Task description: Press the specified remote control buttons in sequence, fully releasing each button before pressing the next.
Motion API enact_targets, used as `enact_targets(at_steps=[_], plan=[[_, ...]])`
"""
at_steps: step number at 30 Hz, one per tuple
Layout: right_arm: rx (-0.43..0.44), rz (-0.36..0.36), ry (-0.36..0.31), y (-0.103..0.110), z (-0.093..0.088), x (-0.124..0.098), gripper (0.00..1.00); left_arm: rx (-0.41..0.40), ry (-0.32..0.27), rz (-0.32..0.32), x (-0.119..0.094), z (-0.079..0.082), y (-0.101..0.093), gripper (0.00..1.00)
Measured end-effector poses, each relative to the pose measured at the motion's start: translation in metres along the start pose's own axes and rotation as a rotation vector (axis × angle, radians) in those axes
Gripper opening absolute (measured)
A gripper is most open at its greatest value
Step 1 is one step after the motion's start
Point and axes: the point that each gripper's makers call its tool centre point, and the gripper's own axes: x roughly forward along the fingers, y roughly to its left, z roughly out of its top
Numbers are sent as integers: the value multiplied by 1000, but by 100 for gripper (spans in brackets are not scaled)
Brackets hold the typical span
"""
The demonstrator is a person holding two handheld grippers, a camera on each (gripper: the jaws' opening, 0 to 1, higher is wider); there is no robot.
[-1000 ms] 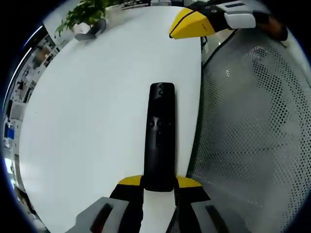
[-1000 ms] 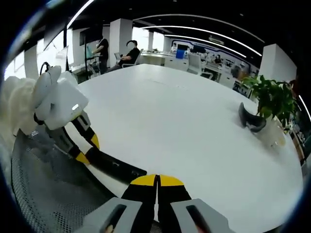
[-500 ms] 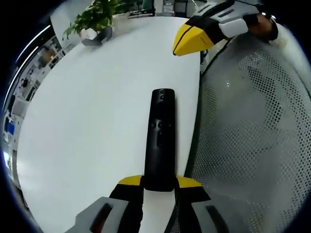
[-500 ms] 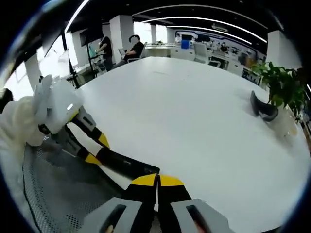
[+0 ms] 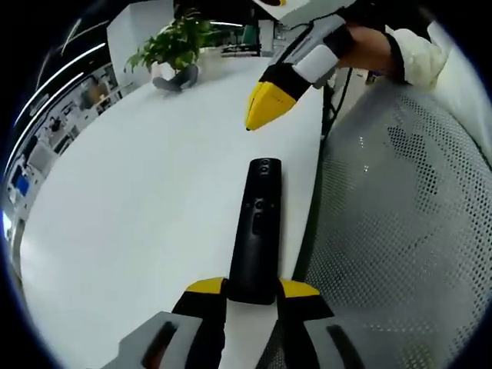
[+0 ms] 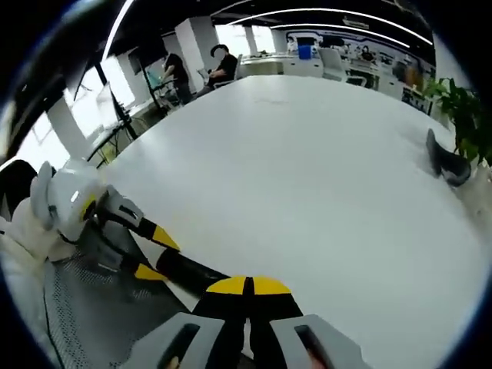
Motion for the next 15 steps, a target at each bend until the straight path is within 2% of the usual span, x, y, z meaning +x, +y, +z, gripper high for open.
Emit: enact_targets(at_steps=[2, 5, 7, 10, 12, 15], plan=[[47, 23, 29, -2, -8, 5, 0, -8, -23, 4, 0, 1, -1, 26], [83, 25, 34, -6, -17, 8, 0, -33, -69, 14, 0, 1, -2, 28], [107, 33, 39, -7, -19, 6, 0, -30, -71, 16, 1, 1, -1, 29], [140, 37, 11, -10, -15, 7, 0, -27, -78, 13, 3, 2, -1, 30], [216, 77, 59, -4, -24, 9, 0, -29, -89, 14, 3, 2, -1, 30], [200, 72, 63, -3, -26, 10, 0, -30, -84, 26, 4, 3, 2, 28]])
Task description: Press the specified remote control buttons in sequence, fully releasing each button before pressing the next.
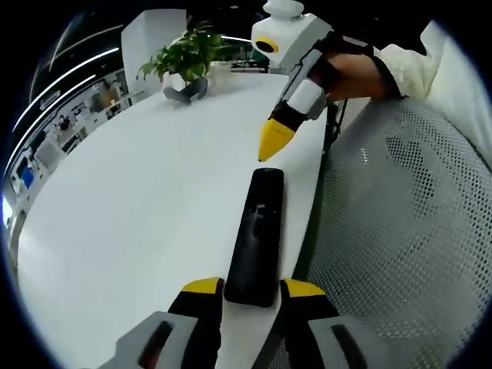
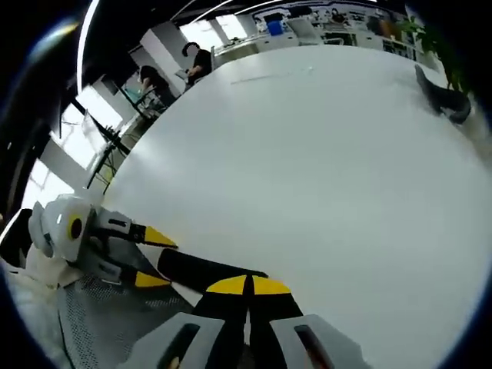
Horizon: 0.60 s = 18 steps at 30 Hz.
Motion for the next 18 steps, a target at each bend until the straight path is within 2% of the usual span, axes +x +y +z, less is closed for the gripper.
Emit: enact_targets(at_steps=[8, 18], plan=[[-36, -10, 47, 3, -7, 5, 0, 25, -14, -20, 2, 0, -6, 25], [-36, -29, 45, -3, -5, 6, 0, 44, -12, -31, 1, 1, -9, 24]])
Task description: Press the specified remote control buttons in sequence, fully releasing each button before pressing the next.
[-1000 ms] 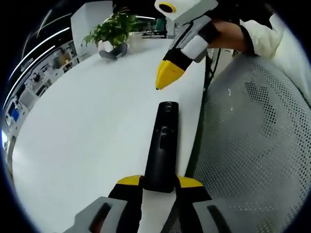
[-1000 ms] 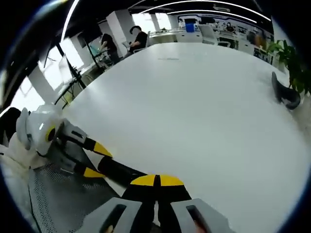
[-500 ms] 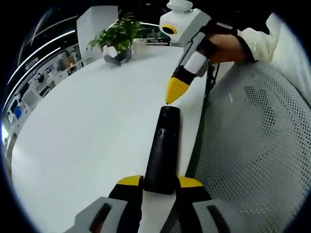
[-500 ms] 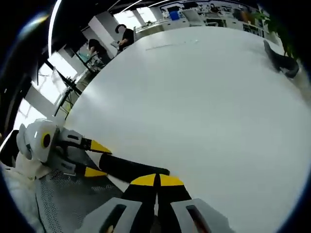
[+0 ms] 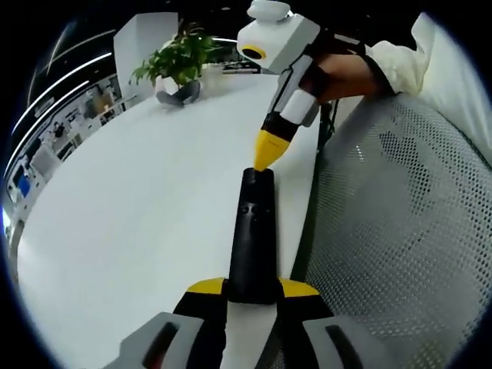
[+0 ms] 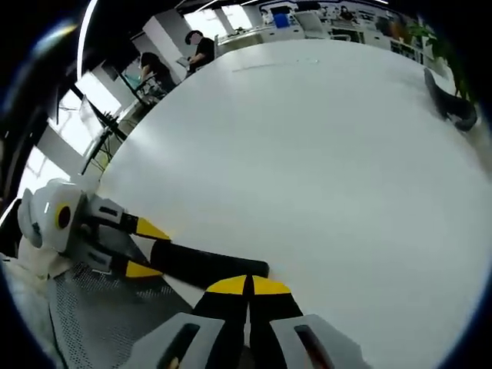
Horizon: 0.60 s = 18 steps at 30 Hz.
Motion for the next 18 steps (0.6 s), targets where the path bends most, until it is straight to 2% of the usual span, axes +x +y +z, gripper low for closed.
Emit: enact_targets(at_steps=[18], plan=[[5, -4, -3, -1, 1, 0, 0, 4, -4, -14, -2, 1, 1, 24]])
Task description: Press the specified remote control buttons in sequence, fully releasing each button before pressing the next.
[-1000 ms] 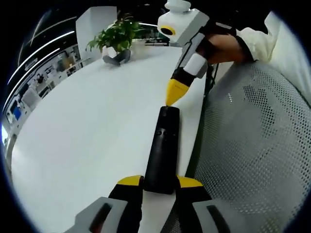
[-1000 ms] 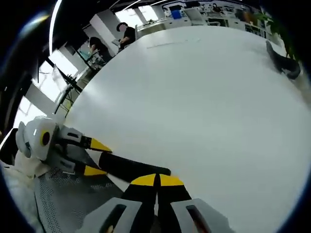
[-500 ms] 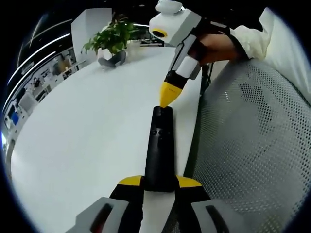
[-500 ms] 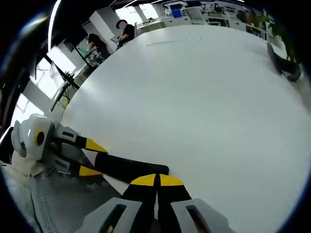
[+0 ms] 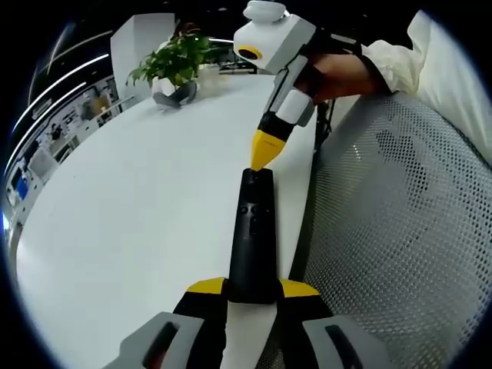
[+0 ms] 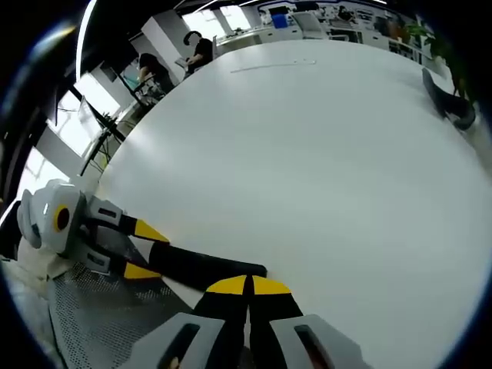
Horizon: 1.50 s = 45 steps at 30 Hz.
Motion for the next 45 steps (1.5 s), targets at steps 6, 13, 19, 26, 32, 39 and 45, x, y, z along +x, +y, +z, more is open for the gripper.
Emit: enact_targets(at_steps=[6, 13, 19, 26, 32, 39, 45], plan=[[18, 6, -14, 0, 0, 0, 0, -7, 0, 6, 0, 0, 1, 25], [66, 16, -35, -2, 1, 1, 0, -12, -9, 13, 1, 1, 2, 25], [94, 1, -33, 0, 1, 1, 0, -9, -12, 14, 1, 2, 2, 25], [110, 14, -45, -2, 1, 0, 0, -9, -13, 16, 1, 2, 2, 25], [121, 15, -37, 1, 1, -1, 0, -7, -13, 15, 1, 2, 3, 25], [107, 56, -25, 9, 1, 1, 0, -3, -13, 12, 2, 3, 3, 25], [113, 71, -21, 11, 2, 1, 0, -3, -14, 12, 2, 3, 3, 25]])
